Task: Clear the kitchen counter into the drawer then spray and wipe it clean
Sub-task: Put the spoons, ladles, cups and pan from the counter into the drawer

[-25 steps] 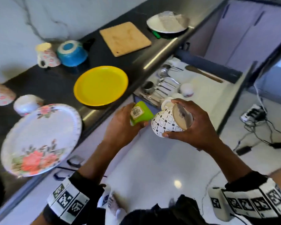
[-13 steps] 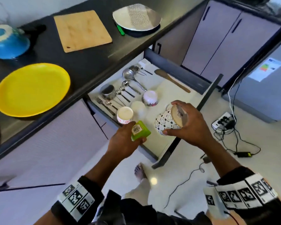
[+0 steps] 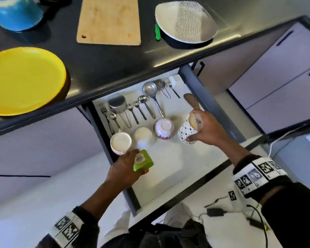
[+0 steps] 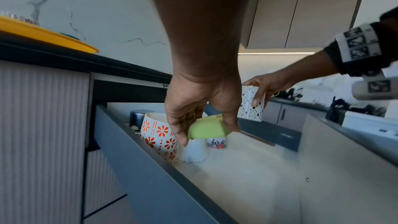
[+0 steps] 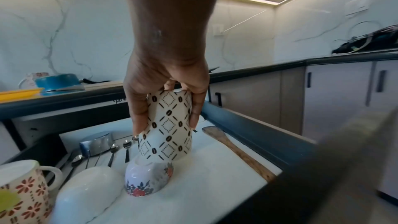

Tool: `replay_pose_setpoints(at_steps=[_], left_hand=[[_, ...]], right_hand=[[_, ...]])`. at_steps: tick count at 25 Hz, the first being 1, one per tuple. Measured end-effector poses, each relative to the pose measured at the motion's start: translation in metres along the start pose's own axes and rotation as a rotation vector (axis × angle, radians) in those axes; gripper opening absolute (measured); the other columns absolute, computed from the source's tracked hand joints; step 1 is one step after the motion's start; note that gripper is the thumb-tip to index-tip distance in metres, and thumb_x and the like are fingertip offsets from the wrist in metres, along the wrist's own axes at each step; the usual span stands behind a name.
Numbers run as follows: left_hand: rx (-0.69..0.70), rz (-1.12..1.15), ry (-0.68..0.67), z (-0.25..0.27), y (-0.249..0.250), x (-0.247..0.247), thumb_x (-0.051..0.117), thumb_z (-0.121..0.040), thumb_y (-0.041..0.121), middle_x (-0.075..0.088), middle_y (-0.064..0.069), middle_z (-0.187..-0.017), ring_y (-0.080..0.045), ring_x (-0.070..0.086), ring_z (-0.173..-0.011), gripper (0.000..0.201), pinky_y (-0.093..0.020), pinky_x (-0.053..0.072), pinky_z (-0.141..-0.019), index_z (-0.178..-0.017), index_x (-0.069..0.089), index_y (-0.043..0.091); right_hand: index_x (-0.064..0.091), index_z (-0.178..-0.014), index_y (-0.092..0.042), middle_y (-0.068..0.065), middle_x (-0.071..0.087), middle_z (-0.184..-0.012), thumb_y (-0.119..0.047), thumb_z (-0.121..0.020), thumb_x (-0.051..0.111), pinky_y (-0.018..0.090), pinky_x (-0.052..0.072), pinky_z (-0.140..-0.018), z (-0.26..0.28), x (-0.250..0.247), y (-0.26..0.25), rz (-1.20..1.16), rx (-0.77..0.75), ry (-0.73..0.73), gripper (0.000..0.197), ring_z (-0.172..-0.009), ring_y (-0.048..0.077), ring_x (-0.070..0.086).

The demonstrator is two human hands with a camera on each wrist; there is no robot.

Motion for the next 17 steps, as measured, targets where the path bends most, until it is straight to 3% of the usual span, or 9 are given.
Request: replay_pose_setpoints(at_steps=[2,5,8,10,14,17], left_hand=[[-0.031,-0.114,-0.042,-0.002,0.002,0.014,0.067,-0.082,0.057,0.040,-0.001,-0.150,-0.024,0.043,-0.134,0.083,-0.040,0.043,-0.102,-0.149,0.027,0.028],[-0.069,-0.239,-0.132,-0.001,0.002,0.039,0.061,-0.085,0.058,0.033,-0.002,-0.154,-0.023,0.039,-0.137,0.089,-0.041,0.043,-0.105,-0.153,0.014,0.026],[-0.150,-0.268,-0.168,-0.005,0.007,0.060,0.059,-0.088,0.057,0.035,-0.004,-0.151,-0.024,0.041,-0.134,0.089,-0.041,0.042,-0.106,-0.154,0.009,0.024],[-0.197,-0.266,-0.166,-0.007,0.013,0.068,0.058,-0.088,0.056,0.034,-0.005,-0.151,-0.025,0.042,-0.134,0.089,-0.042,0.041,-0.107,-0.154,0.009,0.024],[-0.285,-0.217,-0.140,-0.014,0.010,0.070,0.060,-0.089,0.053,0.034,-0.006,-0.150,-0.028,0.049,-0.128,0.087,-0.042,0.046,-0.101,-0.154,0.010,0.023],[-0.332,-0.261,-0.149,-0.015,0.002,0.070,0.061,-0.088,0.051,0.035,-0.008,-0.149,-0.030,0.051,-0.125,0.087,-0.043,0.048,-0.098,-0.153,0.011,0.021]], right_hand=[[0.048,-0.115,-0.035,-0.008,0.049,-0.131,-0.032,-0.042,0.094,0.044,0.053,-0.086,-0.040,0.008,0.011,0.015,-0.044,-0.081,0.086,-0.105,0.020,0.057],[0.046,-0.117,-0.033,-0.010,0.031,-0.145,-0.035,-0.037,0.093,0.041,0.052,-0.087,-0.089,0.021,0.026,0.078,-0.094,-0.128,0.093,-0.114,0.022,0.053],[0.043,-0.120,-0.025,-0.003,0.023,-0.145,-0.035,-0.036,0.093,0.040,0.048,-0.098,-0.120,0.028,0.042,0.141,-0.134,-0.116,0.098,-0.130,0.026,0.038],[0.038,-0.122,-0.023,0.001,0.021,-0.143,-0.037,-0.037,0.093,0.037,0.043,-0.104,-0.130,0.031,0.049,0.164,-0.127,-0.117,0.102,-0.133,0.027,0.033],[0.032,-0.116,-0.029,0.007,0.034,-0.135,-0.048,-0.035,0.083,0.041,0.046,-0.100,-0.142,0.038,0.050,0.233,-0.104,-0.135,0.098,-0.127,0.033,0.041],[0.030,-0.128,-0.025,0.014,0.037,-0.140,-0.041,-0.050,0.087,0.042,0.041,-0.104,-0.138,0.040,0.040,0.305,-0.113,-0.152,0.098,-0.132,0.035,0.037]])
Point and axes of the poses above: each hand's wrist, its own z-axis away from the middle knuckle, its own x-axis out of the palm, y = z × x, the point moved 9 cm from there along -z, towards the middle knuckle
